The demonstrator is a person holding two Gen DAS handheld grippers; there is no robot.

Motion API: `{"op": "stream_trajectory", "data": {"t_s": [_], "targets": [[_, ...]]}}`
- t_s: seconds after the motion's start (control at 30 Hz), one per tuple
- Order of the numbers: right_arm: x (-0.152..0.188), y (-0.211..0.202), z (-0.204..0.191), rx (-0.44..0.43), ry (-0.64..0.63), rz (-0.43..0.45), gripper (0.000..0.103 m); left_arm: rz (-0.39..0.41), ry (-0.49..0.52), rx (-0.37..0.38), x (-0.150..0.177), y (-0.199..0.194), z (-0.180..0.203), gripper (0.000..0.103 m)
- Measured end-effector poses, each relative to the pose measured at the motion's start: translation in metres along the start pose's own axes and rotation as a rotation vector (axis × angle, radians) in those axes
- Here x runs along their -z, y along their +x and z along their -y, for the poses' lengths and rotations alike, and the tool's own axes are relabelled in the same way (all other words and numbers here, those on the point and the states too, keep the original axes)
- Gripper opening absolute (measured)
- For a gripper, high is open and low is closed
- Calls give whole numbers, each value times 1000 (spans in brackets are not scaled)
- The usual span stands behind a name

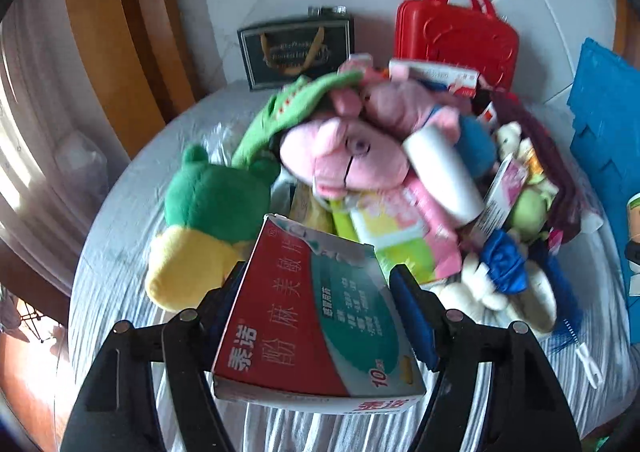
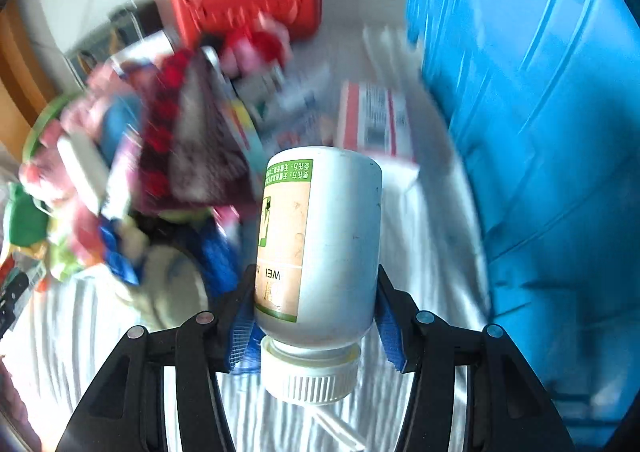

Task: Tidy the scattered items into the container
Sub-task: 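Carry the medicine box and pill bottle into the blue crate and open both tools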

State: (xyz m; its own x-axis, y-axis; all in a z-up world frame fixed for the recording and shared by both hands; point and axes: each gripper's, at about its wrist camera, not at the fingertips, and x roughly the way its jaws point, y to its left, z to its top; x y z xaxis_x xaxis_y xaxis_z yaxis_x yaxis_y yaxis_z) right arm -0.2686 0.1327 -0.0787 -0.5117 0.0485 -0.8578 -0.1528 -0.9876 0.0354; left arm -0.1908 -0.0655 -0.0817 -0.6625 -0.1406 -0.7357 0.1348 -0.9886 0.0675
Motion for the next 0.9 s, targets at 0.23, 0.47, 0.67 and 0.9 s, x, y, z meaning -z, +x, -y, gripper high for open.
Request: {"op": "stream_trajectory", "data": {"t_s": [0.23, 0.47, 0.67, 0.9], "targets": [[-19, -41, 9, -40, -5, 246, 53, 295, 60, 62, -66, -7, -56, 70], [-34, -135, 41, 1, 6, 440, 53, 437, 118, 246, -93, -59, 3, 70], [-35, -191, 92, 90, 42, 555, 53, 504, 207, 395, -101, -100, 87, 70], [-39, -229, 195, 182, 52, 597, 53, 529, 282, 480, -103, -147, 209, 70]]}}
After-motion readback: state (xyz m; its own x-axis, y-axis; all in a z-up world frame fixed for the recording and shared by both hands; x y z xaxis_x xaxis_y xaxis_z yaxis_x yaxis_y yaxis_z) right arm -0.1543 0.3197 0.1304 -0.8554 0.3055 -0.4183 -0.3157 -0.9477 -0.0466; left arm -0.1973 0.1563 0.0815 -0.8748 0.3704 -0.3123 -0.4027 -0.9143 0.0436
